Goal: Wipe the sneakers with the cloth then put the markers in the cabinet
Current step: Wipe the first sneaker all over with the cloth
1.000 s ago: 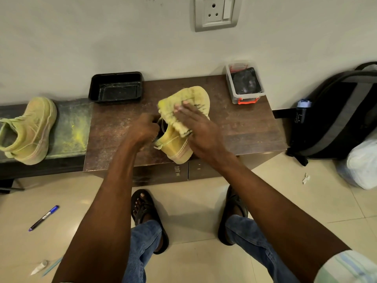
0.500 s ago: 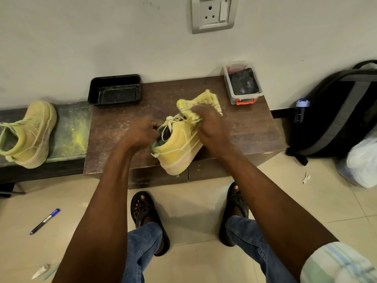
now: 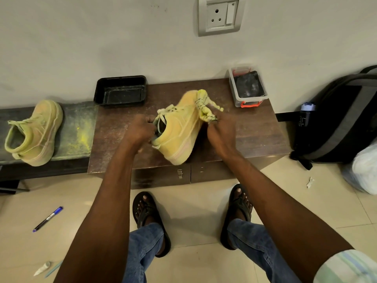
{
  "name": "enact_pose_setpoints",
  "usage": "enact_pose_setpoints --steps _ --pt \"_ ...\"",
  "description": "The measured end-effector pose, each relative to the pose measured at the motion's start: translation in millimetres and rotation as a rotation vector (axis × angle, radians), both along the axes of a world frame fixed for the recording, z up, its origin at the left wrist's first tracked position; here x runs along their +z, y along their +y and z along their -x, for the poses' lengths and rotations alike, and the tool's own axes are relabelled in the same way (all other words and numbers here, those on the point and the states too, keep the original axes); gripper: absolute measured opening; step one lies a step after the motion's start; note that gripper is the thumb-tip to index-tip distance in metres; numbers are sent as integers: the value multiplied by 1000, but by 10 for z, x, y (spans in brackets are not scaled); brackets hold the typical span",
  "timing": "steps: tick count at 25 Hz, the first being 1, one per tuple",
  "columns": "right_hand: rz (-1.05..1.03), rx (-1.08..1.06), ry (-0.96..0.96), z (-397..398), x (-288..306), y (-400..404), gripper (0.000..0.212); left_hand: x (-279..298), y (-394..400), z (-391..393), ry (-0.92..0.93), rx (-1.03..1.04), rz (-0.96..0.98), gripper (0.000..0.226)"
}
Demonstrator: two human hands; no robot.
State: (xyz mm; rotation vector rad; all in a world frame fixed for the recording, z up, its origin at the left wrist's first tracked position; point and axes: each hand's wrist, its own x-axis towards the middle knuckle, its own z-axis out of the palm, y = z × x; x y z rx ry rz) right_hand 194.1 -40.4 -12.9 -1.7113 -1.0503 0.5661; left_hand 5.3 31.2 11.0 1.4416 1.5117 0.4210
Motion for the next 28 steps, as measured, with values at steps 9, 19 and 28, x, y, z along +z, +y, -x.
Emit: enact_pose_setpoints --steps 9,19,28 --pt "90 304 -451 457 89 -457 34 -92 69 -82 12 251 -81 27" --pt "-21 -215 595 64 180 -231 42 0 -34 -134 138 145 -208 24" --pt "118 -250 1261 381 143 61 40 230 -330 409 339 147 -367 25"
